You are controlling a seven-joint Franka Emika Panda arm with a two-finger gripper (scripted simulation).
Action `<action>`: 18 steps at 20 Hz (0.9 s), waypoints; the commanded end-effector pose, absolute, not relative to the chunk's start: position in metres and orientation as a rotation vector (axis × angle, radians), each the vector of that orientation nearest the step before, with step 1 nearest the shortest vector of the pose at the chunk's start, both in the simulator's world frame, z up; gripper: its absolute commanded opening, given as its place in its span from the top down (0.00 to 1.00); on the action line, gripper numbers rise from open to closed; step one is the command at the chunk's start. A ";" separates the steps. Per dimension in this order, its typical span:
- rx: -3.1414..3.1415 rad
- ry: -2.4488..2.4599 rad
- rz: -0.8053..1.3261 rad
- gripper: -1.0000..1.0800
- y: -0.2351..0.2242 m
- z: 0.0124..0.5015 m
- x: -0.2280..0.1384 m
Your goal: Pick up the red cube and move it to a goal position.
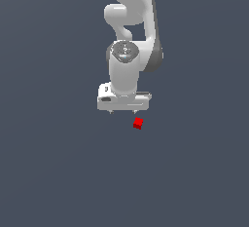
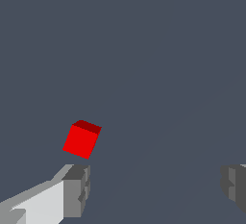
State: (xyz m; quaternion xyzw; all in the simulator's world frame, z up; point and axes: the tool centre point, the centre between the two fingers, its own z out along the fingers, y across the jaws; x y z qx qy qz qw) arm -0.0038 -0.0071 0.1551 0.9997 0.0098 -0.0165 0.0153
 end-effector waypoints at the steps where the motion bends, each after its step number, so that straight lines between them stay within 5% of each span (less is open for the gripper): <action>1: 3.110 0.031 -0.051 0.04 -0.007 0.155 -0.004; 18: 3.116 -0.219 -0.030 0.04 0.025 0.097 -0.019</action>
